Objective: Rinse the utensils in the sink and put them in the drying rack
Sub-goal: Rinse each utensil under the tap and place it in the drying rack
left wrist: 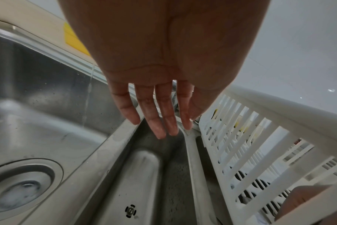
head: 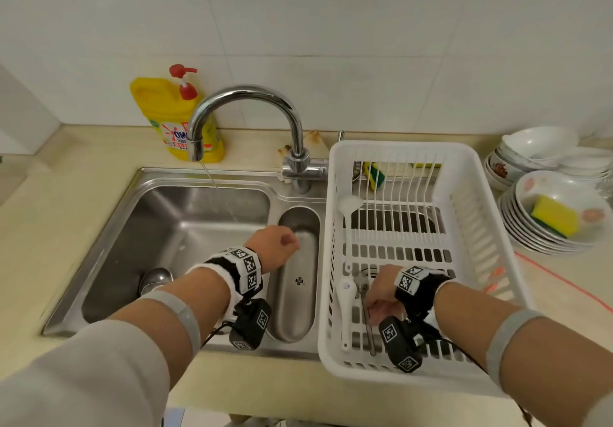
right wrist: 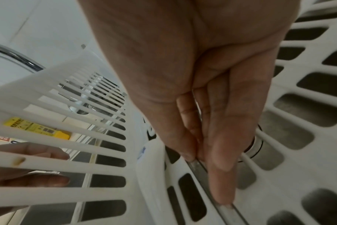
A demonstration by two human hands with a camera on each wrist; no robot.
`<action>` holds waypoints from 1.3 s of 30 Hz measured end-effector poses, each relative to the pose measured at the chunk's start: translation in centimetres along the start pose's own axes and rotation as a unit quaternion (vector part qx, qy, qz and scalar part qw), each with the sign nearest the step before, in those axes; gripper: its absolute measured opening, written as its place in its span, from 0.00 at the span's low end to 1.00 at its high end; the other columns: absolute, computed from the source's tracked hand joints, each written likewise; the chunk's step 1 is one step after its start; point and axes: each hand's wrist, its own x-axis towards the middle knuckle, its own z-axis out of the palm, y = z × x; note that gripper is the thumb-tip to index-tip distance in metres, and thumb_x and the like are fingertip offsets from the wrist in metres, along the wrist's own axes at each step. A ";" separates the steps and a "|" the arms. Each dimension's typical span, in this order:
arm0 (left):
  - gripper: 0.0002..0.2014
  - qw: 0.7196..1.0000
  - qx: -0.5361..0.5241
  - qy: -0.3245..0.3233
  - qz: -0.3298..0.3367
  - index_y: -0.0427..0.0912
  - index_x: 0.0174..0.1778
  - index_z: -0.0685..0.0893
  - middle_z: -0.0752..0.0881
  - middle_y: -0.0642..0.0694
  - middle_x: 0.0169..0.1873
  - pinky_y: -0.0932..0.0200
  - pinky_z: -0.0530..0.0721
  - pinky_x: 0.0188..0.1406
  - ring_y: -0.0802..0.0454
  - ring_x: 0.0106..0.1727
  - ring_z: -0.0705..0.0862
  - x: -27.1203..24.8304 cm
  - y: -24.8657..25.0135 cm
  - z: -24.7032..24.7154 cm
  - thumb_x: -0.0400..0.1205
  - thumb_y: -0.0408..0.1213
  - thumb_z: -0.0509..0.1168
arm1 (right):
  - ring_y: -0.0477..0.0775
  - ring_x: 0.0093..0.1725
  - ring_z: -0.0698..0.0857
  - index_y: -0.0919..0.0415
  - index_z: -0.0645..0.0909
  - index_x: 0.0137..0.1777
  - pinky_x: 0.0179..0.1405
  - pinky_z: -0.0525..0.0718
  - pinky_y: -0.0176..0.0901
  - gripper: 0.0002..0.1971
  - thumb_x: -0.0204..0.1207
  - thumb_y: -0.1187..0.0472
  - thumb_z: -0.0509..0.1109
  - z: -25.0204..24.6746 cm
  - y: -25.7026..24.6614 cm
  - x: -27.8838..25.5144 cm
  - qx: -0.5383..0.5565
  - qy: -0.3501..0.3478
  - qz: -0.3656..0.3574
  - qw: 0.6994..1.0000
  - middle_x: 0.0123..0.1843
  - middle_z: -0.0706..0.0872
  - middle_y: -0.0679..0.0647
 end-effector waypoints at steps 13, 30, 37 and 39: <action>0.04 1.000 -0.018 -0.021 0.000 0.50 0.47 0.88 0.90 0.50 0.45 0.56 0.83 0.56 0.51 0.50 0.87 0.8 -0.1 0.1 0.83 0.43 0.67 | 0.58 0.52 0.93 0.62 0.93 0.45 0.61 0.88 0.58 0.12 0.70 0.53 0.80 0.0 0.9 2.0 0.036 -0.043 0.054 0.997 0.45 0.95 0.57; 0.06 1.000 -0.011 -0.026 0.006 0.48 0.48 0.89 0.88 0.53 0.40 0.54 0.85 0.56 0.51 0.49 0.87 1.0 -3.5 -1.5 0.82 0.44 0.68 | 0.53 0.49 0.91 0.56 0.88 0.46 0.50 0.90 0.46 0.15 0.73 0.43 0.74 -2.2 -1.7 0.6 -0.202 0.048 0.057 0.977 0.48 0.92 0.54; 0.04 0.998 -0.015 -0.048 0.045 0.54 0.43 0.86 0.88 0.54 0.42 0.54 0.84 0.55 0.52 0.47 0.87 1.6 -2.3 -0.9 0.82 0.42 0.68 | 0.52 0.50 0.92 0.61 0.89 0.54 0.56 0.89 0.44 0.15 0.73 0.51 0.77 -0.8 -1.6 0.6 -0.118 -0.001 0.073 0.990 0.51 0.93 0.54; 0.05 0.997 -0.012 -0.055 0.049 0.55 0.42 0.85 0.88 0.56 0.41 0.54 0.84 0.55 0.53 0.46 0.87 1.7 -2.2 -0.7 0.83 0.42 0.67 | 0.54 0.45 0.94 0.67 0.90 0.52 0.53 0.91 0.49 0.13 0.73 0.58 0.80 -0.7 -1.6 1.1 0.009 -0.005 0.092 0.996 0.46 0.94 0.58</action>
